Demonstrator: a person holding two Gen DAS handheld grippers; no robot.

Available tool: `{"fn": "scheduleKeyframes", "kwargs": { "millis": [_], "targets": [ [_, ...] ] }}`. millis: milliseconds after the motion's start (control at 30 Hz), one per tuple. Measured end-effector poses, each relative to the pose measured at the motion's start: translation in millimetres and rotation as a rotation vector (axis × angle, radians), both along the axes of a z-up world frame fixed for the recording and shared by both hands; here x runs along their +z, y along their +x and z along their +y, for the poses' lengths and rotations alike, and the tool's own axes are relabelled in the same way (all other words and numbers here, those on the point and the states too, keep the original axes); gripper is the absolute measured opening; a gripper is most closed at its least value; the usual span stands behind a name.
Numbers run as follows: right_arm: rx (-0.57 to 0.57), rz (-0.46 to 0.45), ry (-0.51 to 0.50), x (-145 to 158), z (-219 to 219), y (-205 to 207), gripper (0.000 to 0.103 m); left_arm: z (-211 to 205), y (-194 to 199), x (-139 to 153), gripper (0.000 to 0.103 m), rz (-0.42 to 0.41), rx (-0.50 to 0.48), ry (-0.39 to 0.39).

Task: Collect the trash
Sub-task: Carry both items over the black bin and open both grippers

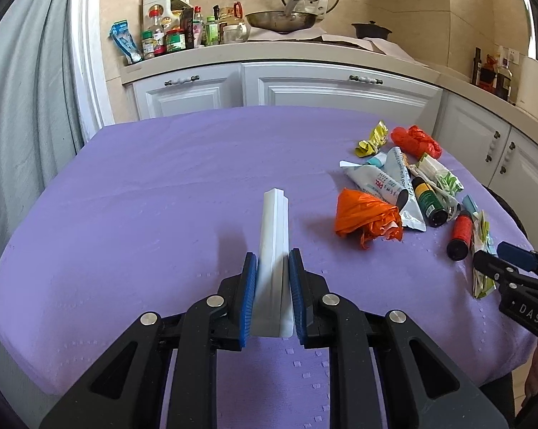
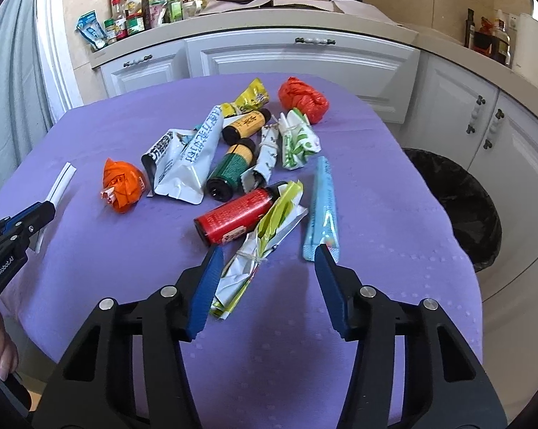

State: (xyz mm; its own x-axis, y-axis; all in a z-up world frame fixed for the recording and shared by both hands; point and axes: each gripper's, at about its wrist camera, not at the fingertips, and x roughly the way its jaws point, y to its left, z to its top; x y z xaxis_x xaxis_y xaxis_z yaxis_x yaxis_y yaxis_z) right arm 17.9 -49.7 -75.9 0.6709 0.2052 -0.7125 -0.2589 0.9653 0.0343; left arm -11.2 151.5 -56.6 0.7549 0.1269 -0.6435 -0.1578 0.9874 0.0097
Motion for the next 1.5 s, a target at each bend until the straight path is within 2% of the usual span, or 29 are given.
{"fn": "scheduleKeyframes", "kwargs": {
  "millis": [167, 267, 333, 633, 833, 1200, 1500],
  "targets": [
    [0.020, 0.028, 0.019, -6, 3, 2, 0.039, -4, -1, -1, 0.020, -0.005, -0.008, 0.003],
    [0.033, 0.029, 0.033, -6, 1, 1, 0.023, -7, -1, -1, 0.020, -0.002, -0.012, 0.006],
    [0.034, 0.023, 0.036, -5, 0, 0, 0.015, -7, -2, 0, 0.020, -0.002, -0.015, 0.009],
    [-0.014, -0.043, 0.044, 9, -22, -4, 0.015, -23, 1, 14, 0.020, -0.038, -0.045, 0.013],
    [-0.084, -0.100, 0.073, 26, -53, 3, 0.015, -51, 12, 28, 0.020, -0.072, -0.108, 0.009],
    [-0.258, -0.162, 0.067, 38, -141, 36, 0.015, -146, 67, 39, 0.020, -0.094, -0.290, -0.007],
    [-0.356, -0.165, 0.056, 30, -201, 63, 0.015, -223, 101, 31, 0.020, -0.079, -0.410, 0.000]
  ]
}}
